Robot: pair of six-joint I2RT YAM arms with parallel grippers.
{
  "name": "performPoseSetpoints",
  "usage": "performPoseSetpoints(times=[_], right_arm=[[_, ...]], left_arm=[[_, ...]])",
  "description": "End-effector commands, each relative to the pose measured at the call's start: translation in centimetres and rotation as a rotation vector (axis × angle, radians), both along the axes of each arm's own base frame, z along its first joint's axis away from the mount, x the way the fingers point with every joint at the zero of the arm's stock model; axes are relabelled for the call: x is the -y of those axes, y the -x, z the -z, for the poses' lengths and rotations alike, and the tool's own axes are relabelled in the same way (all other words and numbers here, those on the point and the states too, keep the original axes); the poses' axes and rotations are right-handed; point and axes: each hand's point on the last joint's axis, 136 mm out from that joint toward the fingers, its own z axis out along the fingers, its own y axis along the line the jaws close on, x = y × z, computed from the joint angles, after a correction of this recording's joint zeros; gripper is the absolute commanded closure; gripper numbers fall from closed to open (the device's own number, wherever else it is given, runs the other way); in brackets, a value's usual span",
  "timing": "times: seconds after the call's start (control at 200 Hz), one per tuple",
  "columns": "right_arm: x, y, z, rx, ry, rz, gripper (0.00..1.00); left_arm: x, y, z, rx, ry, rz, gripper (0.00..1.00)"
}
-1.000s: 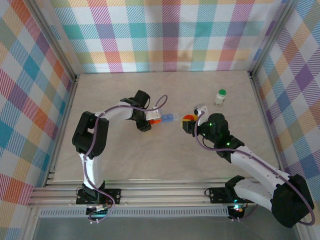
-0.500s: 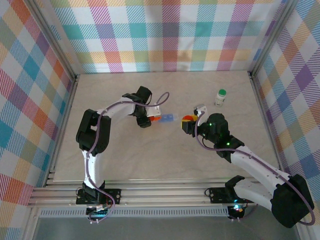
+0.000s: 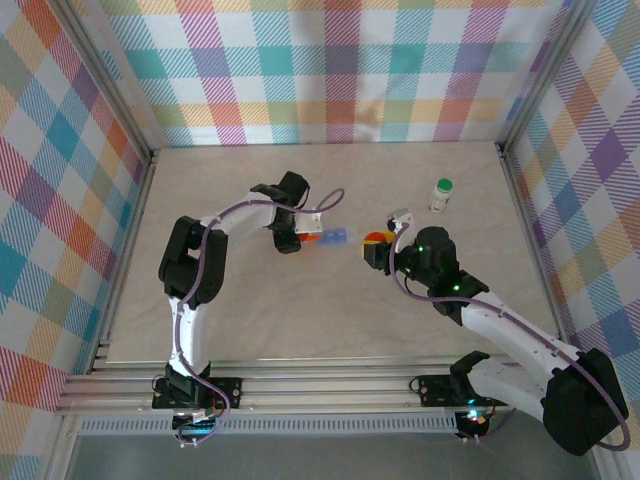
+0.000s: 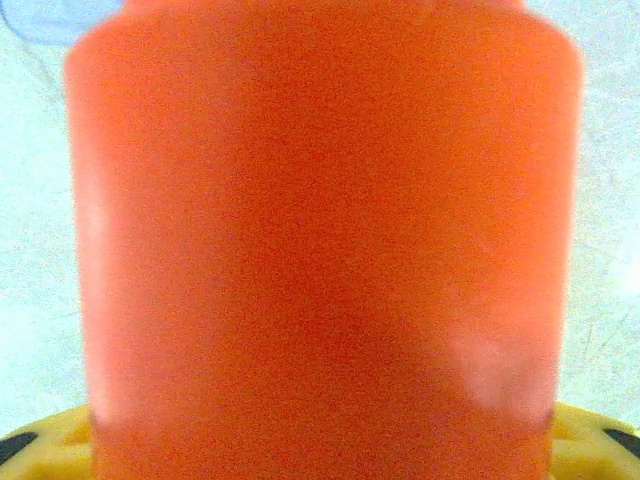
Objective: Sort the pills into containers
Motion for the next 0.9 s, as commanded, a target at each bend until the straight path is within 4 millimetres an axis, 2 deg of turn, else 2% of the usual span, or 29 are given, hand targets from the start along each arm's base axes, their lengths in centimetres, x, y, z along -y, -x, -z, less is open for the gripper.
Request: performPoseSetpoints(times=[0.0,0.185,0.325,0.65,0.895], right_arm=[[-0.5,-0.1,-1.8,0.017,-0.039,-0.017,1.0],[-0.5,0.0,-2.0,0.021,-0.044,-0.02,1.0],[-0.6,0.1,-2.1,0.019,-0.048,-0.024,1.0],[-0.7,0.2,-2.1,0.012,-0.054,-0.029,1.0],[-0.8,0.2,-2.2,0.009,-0.059,-0.033,1.0]], left_arm=[[0.1,0.4,0.4,-0.021,-0.06,0.03,1.0],[-0.6,0.1,0.7,0.001,-0.136,0.056,1.0],[-0.9,-0.8,0.1,0.053,-0.188,0.061,1.0],[-0.8,-1.3,-0.1,0.129,-0.312,0.146,1.0],[-0.7,-1.7,-1.3,0.186,-0.39,0.201,1.0]])
